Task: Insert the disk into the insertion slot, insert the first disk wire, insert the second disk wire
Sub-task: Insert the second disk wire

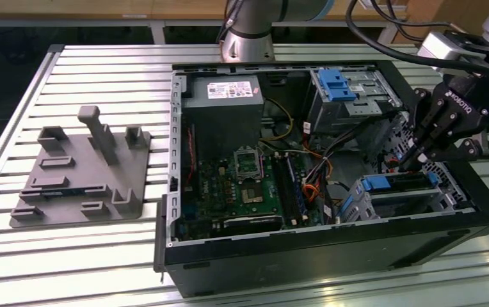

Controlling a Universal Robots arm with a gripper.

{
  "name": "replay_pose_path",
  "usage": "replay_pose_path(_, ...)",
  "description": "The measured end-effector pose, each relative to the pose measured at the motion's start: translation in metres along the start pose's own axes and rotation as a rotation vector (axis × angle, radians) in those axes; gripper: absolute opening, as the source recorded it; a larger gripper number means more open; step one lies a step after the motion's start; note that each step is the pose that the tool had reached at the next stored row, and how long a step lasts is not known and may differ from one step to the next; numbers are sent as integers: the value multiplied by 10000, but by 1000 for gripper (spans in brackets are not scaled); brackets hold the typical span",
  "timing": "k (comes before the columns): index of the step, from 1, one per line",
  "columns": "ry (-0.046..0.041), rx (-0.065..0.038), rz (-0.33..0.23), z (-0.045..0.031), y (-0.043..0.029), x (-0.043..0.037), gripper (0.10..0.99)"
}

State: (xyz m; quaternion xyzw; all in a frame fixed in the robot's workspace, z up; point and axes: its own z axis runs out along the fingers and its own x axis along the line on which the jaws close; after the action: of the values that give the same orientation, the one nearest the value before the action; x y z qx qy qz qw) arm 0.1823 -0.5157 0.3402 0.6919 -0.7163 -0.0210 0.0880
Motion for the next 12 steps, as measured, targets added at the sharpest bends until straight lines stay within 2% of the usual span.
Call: replay_pose_path(12, -1, 44, 3, 9, 11, 16, 141)
